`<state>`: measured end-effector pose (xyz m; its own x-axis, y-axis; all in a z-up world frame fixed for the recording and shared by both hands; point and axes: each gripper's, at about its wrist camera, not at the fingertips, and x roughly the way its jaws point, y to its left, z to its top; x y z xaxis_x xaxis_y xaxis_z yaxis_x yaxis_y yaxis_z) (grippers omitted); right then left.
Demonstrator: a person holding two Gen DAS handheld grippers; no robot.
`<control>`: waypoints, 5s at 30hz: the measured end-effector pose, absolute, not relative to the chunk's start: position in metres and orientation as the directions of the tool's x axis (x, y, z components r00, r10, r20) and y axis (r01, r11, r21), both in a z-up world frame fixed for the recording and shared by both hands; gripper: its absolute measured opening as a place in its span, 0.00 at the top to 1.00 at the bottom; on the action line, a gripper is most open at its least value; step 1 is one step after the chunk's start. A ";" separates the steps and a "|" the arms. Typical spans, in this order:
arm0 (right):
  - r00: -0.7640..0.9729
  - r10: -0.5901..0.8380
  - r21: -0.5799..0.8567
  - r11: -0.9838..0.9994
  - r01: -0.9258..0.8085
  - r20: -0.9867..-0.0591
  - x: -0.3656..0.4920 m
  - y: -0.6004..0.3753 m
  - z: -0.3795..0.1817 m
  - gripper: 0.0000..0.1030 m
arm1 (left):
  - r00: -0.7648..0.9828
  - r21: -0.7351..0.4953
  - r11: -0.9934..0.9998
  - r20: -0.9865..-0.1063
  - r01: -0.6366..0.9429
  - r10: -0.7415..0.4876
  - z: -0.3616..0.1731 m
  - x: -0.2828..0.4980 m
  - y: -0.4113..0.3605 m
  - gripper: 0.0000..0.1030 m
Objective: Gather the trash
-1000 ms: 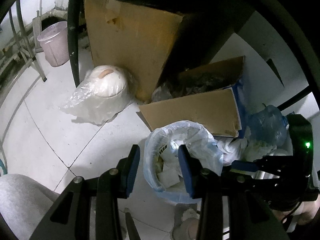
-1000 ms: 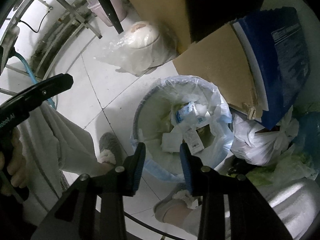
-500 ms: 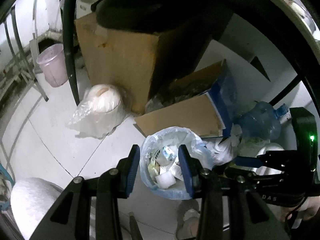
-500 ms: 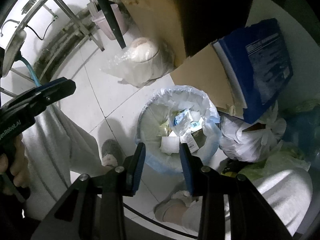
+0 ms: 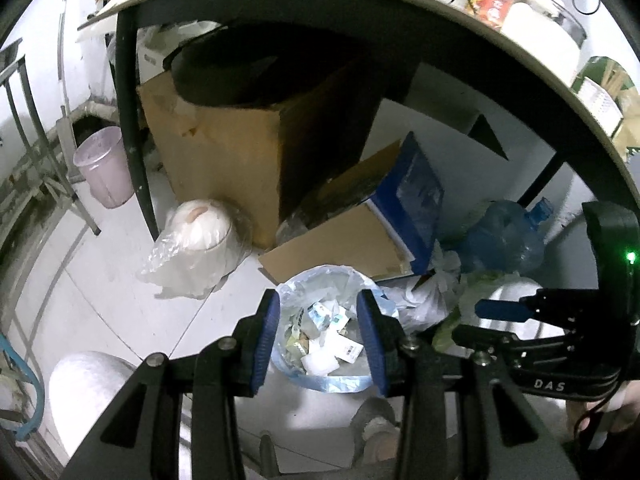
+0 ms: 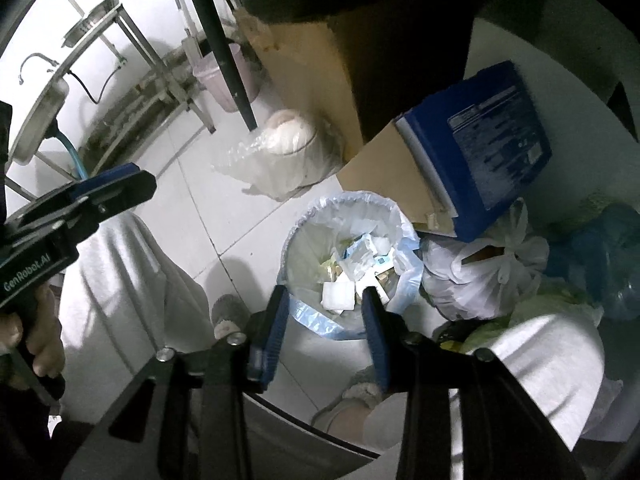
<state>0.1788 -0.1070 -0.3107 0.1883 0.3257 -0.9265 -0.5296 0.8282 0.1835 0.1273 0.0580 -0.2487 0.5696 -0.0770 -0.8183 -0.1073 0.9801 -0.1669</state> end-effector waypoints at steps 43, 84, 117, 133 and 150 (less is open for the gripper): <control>0.662 0.414 0.086 0.879 -0.469 -0.625 0.105 -0.214 -0.067 0.15 | 0.850 -0.089 0.996 -0.523 0.015 -0.060 -0.061 0.060 -0.006 0.00; 0.695 0.463 0.031 0.843 -0.537 -0.550 0.102 -0.174 -0.028 0.12 | 0.869 -0.099 0.993 -0.495 -0.060 0.003 -0.049 0.054 0.023 0.00; 0.696 0.459 0.028 0.845 -0.535 -0.553 0.102 -0.176 -0.029 0.12 | 0.874 -0.097 0.993 -0.487 -0.061 0.006 -0.044 0.051 0.020 0.00; 0.695 0.459 0.028 0.844 -0.535 -0.554 0.102 -0.176 -0.029 0.12 | 0.874 -0.095 0.994 -0.487 -0.062 0.007 -0.041 0.053 0.020 0.00; 0.696 0.456 0.024 0.845 -0.535 -0.555 0.103 -0.178 -0.033 0.12 | 0.875 -0.095 0.994 -0.484 -0.060 0.007 -0.041 0.052 0.021 0.00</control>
<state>0.1026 -0.1778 -0.0328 0.6959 0.4562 -0.5546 -0.5345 0.8448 0.0243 0.0522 0.0209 -0.0414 0.8749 0.0068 -0.4843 -0.0603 0.9936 -0.0950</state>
